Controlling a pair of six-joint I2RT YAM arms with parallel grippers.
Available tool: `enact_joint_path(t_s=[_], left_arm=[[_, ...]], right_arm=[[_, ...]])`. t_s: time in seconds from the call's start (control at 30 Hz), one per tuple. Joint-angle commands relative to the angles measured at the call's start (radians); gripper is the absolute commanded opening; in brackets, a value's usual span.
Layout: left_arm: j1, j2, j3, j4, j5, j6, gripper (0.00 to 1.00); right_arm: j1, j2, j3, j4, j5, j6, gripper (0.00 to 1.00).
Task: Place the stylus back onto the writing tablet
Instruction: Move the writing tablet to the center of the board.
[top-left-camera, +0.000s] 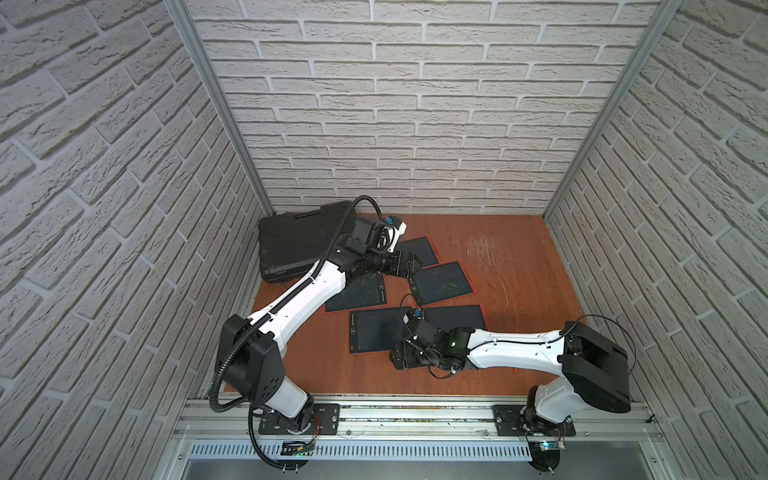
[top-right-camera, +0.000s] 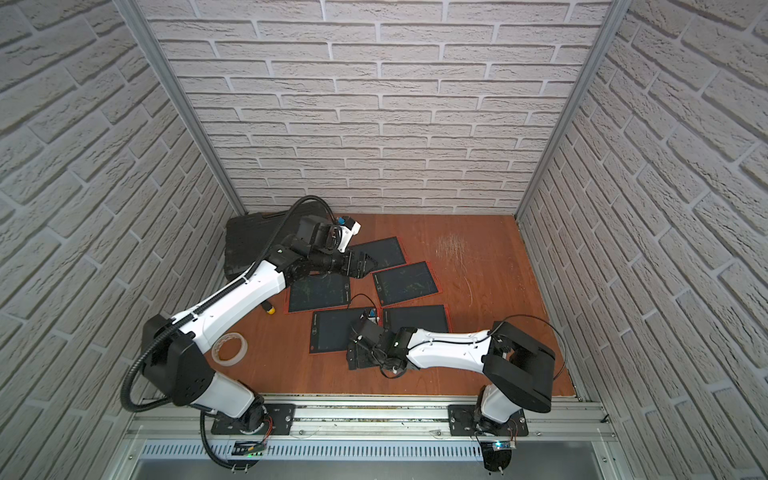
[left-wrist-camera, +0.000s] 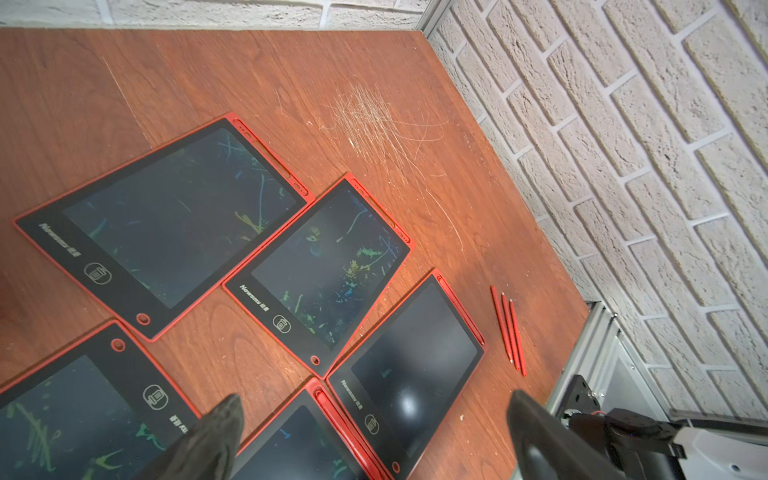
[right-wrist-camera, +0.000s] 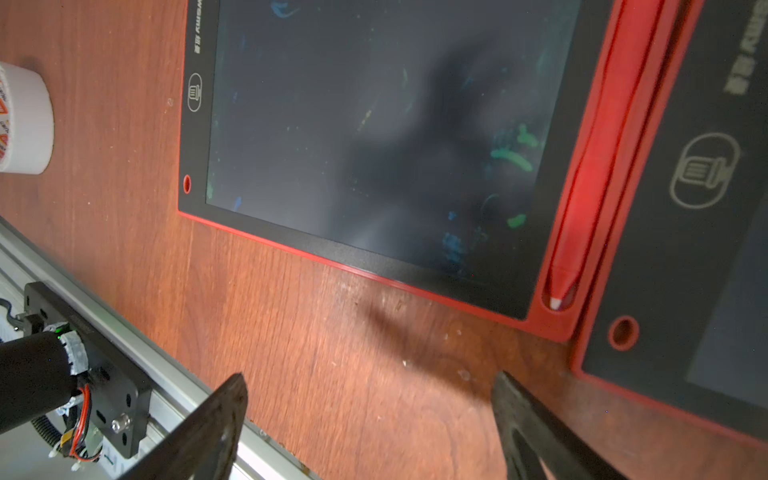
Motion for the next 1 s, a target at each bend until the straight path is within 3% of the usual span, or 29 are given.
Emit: enact_joint_path(t_s=[0.0,0.4,0.67,0.97], left_arm=[[0.002,-0.019,-0.014,0.016,-0.023,0.019,0.98],[0.001,-0.026,-0.020,0.017,-0.032,0.033,0.98],[-0.012,-0.040,-0.026,0.016,-0.042,0.062,0.98],[-0.024,-0.036,-0.023,0.010,-0.051,0.066,0.98]], right_arm=[[0.008,0.009,0.016,-0.015,0.041,0.040,0.90],[0.004,0.049,0.009,-0.038,0.074,0.084,0.90],[-0.003,0.056,0.007,-0.083,0.161,0.147,0.90],[-0.066,0.016,-0.027,-0.101,0.189,0.129,0.89]])
